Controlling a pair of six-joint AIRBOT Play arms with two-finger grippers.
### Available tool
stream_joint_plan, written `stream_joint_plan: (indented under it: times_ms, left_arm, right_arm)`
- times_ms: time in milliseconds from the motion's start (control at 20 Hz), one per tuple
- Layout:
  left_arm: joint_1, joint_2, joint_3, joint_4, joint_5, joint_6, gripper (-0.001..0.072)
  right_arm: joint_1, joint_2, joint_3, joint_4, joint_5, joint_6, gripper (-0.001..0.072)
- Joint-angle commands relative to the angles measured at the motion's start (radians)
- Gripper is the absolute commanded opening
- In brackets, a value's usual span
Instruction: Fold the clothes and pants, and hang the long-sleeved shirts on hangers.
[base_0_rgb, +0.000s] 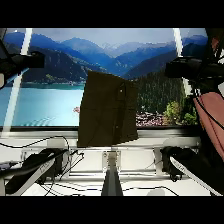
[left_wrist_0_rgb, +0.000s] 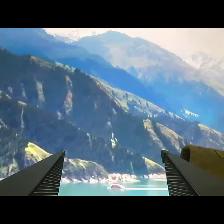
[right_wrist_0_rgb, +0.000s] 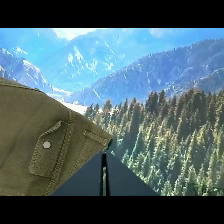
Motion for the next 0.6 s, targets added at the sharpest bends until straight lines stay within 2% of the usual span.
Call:
stream_joint_plan:
  times_ms: [0, 450, 550]
  left_arm:
    - [0.000, 0.000, 0.001, 0.000, 0.000, 0.000, 0.0694]
    - [0.001, 0.000, 0.001, 0.000, 0.000, 0.000, 0.0694]
    - [0.001, 0.000, 0.001, 0.000, 0.000, 0.000, 0.0694]
  right_arm:
    - [0.000, 0.000, 0.001, 0.000, 0.000, 0.000, 0.0030]
    - [0.000, 0.000, 0.001, 0.000, -0.006, 0.000, 0.0030]
    - [-0.002, -0.001, 0.001, -0.025, -0.131, -0.045, 0.0030]
